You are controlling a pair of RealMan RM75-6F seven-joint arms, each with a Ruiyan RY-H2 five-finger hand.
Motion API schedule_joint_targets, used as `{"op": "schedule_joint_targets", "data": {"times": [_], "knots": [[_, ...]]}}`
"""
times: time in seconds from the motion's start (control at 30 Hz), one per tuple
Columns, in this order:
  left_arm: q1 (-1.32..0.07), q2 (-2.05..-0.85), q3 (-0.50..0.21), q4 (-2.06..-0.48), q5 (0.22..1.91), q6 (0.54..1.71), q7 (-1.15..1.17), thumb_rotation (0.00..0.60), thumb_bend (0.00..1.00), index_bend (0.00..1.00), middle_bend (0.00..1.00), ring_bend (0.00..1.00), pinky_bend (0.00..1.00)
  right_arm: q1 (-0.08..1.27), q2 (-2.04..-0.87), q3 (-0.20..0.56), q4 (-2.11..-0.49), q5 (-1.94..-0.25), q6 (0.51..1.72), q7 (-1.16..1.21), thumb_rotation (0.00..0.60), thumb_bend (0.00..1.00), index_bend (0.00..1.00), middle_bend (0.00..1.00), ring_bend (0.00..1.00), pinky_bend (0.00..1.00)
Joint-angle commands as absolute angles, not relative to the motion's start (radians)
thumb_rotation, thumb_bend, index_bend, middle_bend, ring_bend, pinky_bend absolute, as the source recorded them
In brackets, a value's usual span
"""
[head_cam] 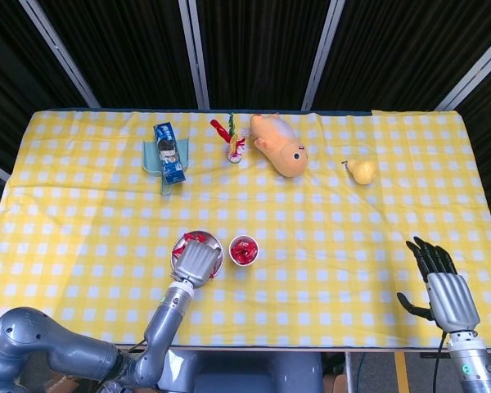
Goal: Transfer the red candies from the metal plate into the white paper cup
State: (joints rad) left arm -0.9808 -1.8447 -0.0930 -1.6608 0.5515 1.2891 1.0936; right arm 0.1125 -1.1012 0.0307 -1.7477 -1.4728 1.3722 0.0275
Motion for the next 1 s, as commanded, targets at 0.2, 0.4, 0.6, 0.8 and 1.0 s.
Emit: {"op": "schedule_joint_targets", "data": {"times": [0.2, 0.4, 0.6, 0.8, 1.0], "knots": [[-0.968, -1.861, -0.090, -1.639, 0.540, 1.283, 1.099, 0.600, 0.47, 0.53, 0.92, 0.89, 1.00, 0.113, -1.100, 0.031, -1.749, -1.472, 1.371, 0.030, 0.600, 0.34, 0.00, 0.00, 0.00, 0.00], [-0.953, -1.816, -0.102, -1.695, 0.572, 1.299, 1.084, 0.600, 0.48, 0.54, 0.92, 0.89, 1.00, 0.113, -1.100, 0.030, -1.749, -1.472, 1.371, 0.030, 0.600, 0.34, 0.00, 0.00, 0.00, 0.00], [-0.956, -1.733, -0.149, -1.816, 0.618, 1.332, 1.079, 0.600, 0.48, 0.54, 0.92, 0.89, 1.00, 0.113, -1.101, 0.030, -1.750, -1.473, 1.371, 0.027, 0.600, 0.34, 0.00, 0.00, 0.00, 0.00], [-0.986, -1.703, -0.223, -1.895, 0.626, 1.349, 1.091, 0.600, 0.48, 0.52, 0.91, 0.89, 1.00, 0.113, -1.103, 0.028, -1.752, -1.474, 1.370, 0.020, 0.600, 0.34, 0.00, 0.00, 0.00, 0.00], [-1.046, -1.760, -0.276, -1.849, 0.600, 1.347, 1.127, 0.600, 0.48, 0.52, 0.91, 0.89, 1.00, 0.112, -1.103, 0.029, -1.753, -1.472, 1.371, 0.024, 0.600, 0.34, 0.00, 0.00, 0.00, 0.00]]}}
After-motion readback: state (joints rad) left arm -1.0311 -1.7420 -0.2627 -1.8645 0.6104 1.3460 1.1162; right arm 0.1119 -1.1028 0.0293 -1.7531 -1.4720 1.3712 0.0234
